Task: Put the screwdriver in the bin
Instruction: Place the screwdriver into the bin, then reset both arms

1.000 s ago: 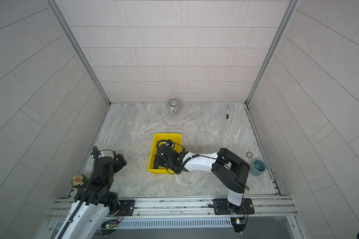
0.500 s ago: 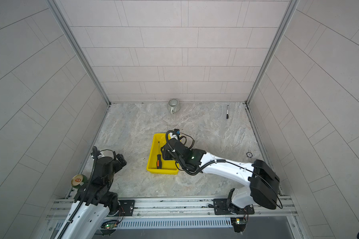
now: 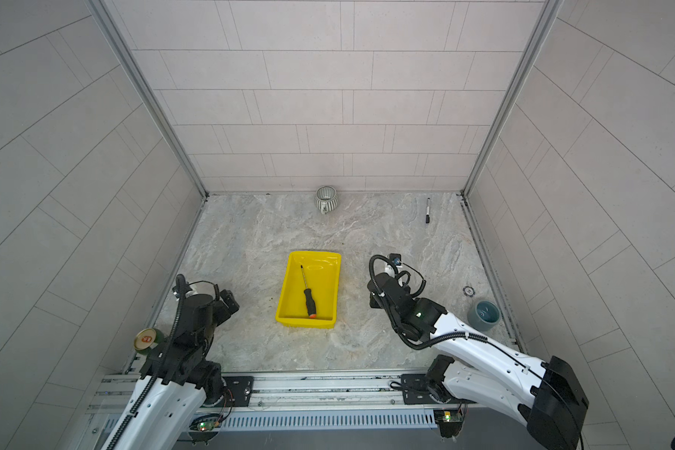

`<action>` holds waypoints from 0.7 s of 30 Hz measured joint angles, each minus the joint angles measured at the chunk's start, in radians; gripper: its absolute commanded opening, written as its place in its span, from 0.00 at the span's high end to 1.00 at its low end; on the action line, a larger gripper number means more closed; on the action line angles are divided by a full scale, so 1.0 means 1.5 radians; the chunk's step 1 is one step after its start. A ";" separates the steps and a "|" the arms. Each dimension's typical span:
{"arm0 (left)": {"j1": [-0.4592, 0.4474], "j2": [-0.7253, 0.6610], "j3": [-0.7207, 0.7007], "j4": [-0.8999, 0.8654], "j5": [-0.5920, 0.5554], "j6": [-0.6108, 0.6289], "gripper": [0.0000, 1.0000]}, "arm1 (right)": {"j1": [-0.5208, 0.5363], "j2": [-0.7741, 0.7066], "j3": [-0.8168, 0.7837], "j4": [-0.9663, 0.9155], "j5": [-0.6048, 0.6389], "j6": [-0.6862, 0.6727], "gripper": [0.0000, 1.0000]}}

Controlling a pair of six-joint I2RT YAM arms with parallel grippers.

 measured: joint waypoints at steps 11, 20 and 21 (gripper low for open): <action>0.000 0.000 0.000 0.000 0.001 0.000 0.00 | -0.020 0.013 0.127 -0.018 0.085 -0.129 0.18; 0.000 0.000 0.000 0.000 0.003 0.000 0.00 | -0.245 0.096 0.143 0.170 0.183 -0.335 0.14; 0.000 0.000 0.000 0.000 0.003 0.000 0.00 | -0.275 0.114 0.119 0.217 0.183 -0.350 0.15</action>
